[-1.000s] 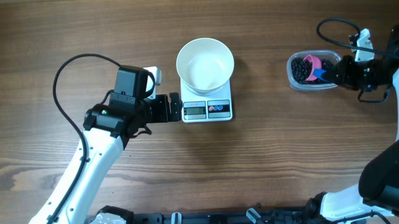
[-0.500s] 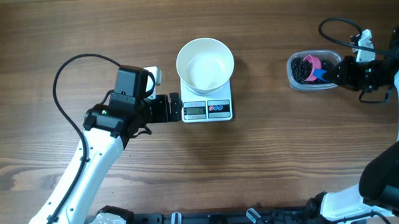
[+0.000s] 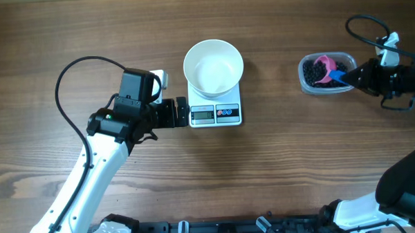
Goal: Scoop item into bowl and weigh 150g on scale
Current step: 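Lift the filled scoop out of the bean tub with the right gripper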
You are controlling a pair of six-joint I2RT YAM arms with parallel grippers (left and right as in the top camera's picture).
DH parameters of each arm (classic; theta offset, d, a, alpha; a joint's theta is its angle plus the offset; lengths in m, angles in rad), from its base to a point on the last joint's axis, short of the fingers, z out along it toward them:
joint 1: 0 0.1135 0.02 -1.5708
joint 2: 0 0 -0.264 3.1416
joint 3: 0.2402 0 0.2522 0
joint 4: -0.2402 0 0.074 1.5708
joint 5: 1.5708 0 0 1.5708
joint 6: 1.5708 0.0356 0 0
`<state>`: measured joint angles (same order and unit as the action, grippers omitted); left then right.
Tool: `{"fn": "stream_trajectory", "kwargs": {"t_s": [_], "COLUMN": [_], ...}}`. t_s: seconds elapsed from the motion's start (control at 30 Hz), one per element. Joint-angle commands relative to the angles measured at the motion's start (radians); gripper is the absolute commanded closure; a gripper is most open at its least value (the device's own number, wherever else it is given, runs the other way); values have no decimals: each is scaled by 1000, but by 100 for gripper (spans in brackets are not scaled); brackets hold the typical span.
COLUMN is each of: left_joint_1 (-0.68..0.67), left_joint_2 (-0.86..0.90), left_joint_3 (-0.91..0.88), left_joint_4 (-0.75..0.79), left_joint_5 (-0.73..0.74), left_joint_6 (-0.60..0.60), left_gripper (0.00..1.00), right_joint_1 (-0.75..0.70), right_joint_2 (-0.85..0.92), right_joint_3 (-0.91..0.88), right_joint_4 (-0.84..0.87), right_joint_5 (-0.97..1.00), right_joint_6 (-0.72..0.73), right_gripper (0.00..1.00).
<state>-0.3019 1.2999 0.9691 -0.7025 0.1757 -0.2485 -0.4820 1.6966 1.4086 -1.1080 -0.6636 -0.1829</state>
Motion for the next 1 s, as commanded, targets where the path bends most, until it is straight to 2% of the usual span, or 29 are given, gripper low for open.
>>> {"fn": "stream_trajectory", "kwargs": {"t_s": [0.0, 0.4, 0.63, 0.97], "left_joint_1": [-4, -4, -4, -4], "left_joint_2": [10, 10, 10, 10], "left_joint_3": [-1, -1, -1, -1], "left_joint_4": [-1, -6, -6, -5], "left_joint_5": [-13, -13, -13, -13], "left_joint_6": [-5, -5, -5, -5], "left_gripper": [0, 0, 0, 0], "right_joint_1": [-11, -127, -207, -291], "right_joint_2": [15, 15, 15, 15], "right_joint_3": [-10, -10, -10, -10], "right_joint_4": [-4, -5, -9, -11], "right_joint_5": [-75, -96, -203, -480], "right_joint_6": [11, 32, 34, 85], "right_gripper": [96, 96, 96, 96]}}
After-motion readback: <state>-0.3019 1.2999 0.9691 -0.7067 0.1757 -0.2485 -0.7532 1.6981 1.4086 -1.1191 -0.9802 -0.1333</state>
